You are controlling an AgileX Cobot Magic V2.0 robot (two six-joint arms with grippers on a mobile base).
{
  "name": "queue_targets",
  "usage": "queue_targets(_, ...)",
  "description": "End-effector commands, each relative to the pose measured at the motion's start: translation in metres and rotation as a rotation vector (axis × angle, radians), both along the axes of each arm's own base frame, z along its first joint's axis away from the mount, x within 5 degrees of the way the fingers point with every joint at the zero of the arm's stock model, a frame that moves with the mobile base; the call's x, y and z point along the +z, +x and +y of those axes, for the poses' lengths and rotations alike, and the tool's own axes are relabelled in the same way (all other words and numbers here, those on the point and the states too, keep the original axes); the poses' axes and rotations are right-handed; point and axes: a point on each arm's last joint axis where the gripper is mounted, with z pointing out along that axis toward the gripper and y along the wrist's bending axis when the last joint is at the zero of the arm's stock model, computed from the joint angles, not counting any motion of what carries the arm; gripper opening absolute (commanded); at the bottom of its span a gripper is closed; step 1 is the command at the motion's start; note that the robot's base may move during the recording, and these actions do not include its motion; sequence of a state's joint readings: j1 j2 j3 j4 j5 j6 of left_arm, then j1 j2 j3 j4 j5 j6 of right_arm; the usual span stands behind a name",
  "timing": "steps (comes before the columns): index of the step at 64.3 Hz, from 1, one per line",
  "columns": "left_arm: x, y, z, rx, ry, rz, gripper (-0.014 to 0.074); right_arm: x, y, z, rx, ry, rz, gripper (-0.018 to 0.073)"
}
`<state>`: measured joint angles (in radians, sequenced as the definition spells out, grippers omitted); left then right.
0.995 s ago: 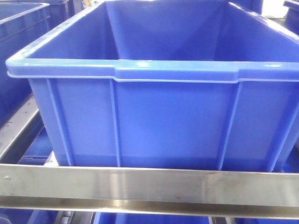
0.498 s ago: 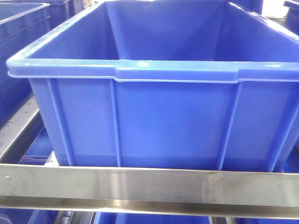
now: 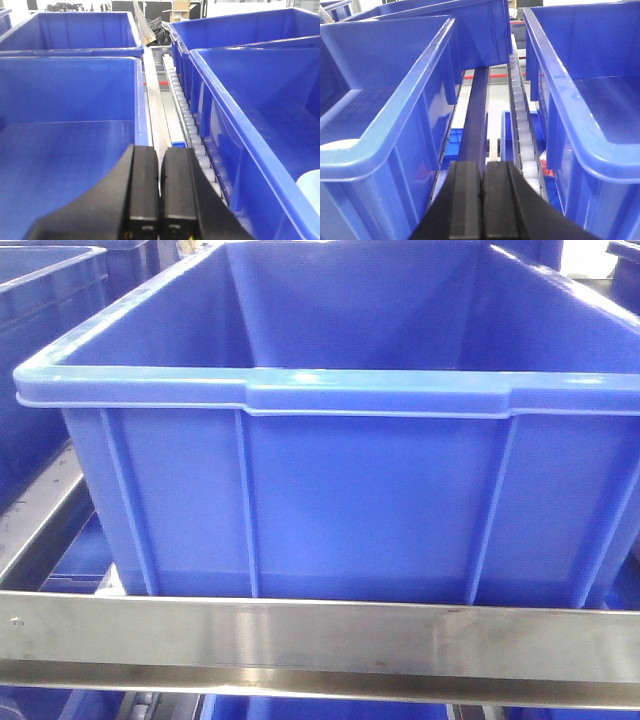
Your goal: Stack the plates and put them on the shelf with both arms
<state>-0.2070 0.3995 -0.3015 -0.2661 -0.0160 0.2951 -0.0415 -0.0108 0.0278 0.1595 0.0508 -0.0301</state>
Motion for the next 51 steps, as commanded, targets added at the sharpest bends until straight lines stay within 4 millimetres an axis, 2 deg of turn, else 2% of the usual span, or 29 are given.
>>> queue_targets(1, 0.017, 0.001, 0.002, 0.021, -0.021, -0.096, 0.0080, 0.009, -0.002, -0.001, -0.015, -0.014, -0.108, 0.0049)
queue_targets(31, 0.017, 0.001, 0.002, 0.021, -0.021, -0.096, 0.0080, 0.009, -0.002, -0.001, -0.015, -0.014, -0.108, 0.0049)
queue_targets(42, 0.019, -0.017, 0.010, 0.075, -0.028, -0.239, 0.0080, 0.009, -0.002, -0.001, -0.015, -0.014, -0.108, 0.0049)
queue_targets(51, -0.002, -0.034, 0.017, 0.144, -0.006, -0.263, 0.0080, 0.009, -0.002, -0.001, -0.015, -0.014, -0.108, 0.0049)
